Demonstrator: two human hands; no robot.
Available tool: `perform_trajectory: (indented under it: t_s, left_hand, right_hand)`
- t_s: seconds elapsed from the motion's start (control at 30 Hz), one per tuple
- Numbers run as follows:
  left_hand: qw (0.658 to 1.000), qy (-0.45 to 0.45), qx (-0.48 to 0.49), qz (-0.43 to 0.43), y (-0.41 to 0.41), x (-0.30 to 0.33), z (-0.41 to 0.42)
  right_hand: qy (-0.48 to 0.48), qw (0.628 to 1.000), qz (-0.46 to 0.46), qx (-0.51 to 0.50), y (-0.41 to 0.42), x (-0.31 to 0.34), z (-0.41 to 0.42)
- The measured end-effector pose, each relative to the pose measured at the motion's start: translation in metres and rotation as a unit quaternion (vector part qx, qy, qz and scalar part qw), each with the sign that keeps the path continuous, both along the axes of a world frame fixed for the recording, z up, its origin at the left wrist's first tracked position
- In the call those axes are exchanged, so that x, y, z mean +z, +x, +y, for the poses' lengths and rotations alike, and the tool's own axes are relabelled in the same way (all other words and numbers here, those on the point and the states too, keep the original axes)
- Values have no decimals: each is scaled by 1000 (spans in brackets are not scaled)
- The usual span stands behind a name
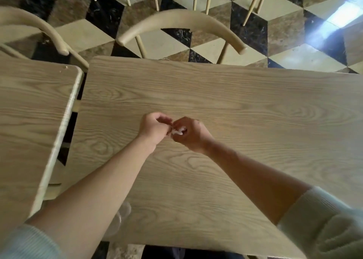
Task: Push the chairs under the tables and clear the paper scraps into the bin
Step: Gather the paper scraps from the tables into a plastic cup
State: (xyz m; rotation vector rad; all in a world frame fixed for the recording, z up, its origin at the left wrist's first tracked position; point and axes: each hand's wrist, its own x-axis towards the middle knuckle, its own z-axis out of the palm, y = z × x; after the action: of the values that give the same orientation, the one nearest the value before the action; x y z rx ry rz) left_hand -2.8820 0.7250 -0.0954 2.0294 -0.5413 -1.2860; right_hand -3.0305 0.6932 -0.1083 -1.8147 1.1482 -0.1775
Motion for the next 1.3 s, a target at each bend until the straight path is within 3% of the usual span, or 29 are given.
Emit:
perform_trajectory:
  t_s: [0.1,0.2,0.33,0.47,0.53,0.63,0.77,0.9,1.0,1.1,1.17,1.23,1.3]
  left_hand:
    - [992,-4,67,104,36,17,20]
    - [990,-10,75,116,66,35,48]
    - [974,-33,144,173,109,46,107]
    - [985,-30,137,100,136,42,159]
    - [995,-23,94,12,143,40,189]
    - [993,-7,-37,-110,145,30,251]
    - [990,7,-128,-54,125,7,308]
    - [978,-49,-201,-30,102,-10,315]
    - [967,-83,-229,-77,90,-20,312]
    - [945,-77,-232,-218,85,-25,314]
    - [940,-93,-171,-279,78,-26,326]
    - [945,-108,-57,-303,60,-21,347]
    - [965,-69,41,-250,27,-19,370]
  right_hand:
    - [6,998,-14,-59,25,11,18]
    - [-19,995,-21,-91,43,20,34]
    - [-5,1000,0,-27,78,35,79]
    - [-19,1000,-4,-13,103,47,118]
    - [-19,1000,2,4,107,54,137]
    - [-25,992,45,118,111,64,172]
    - [-52,965,123,226,113,65,209]
    - [-90,933,195,290,119,62,227]
    - [-117,906,237,332,124,60,235]
    - [-113,927,215,285,117,55,237]
    - [-97,956,182,210,102,46,236]
    - [-79,975,161,135,83,39,238]
    - [-53,986,146,62,67,32,243]
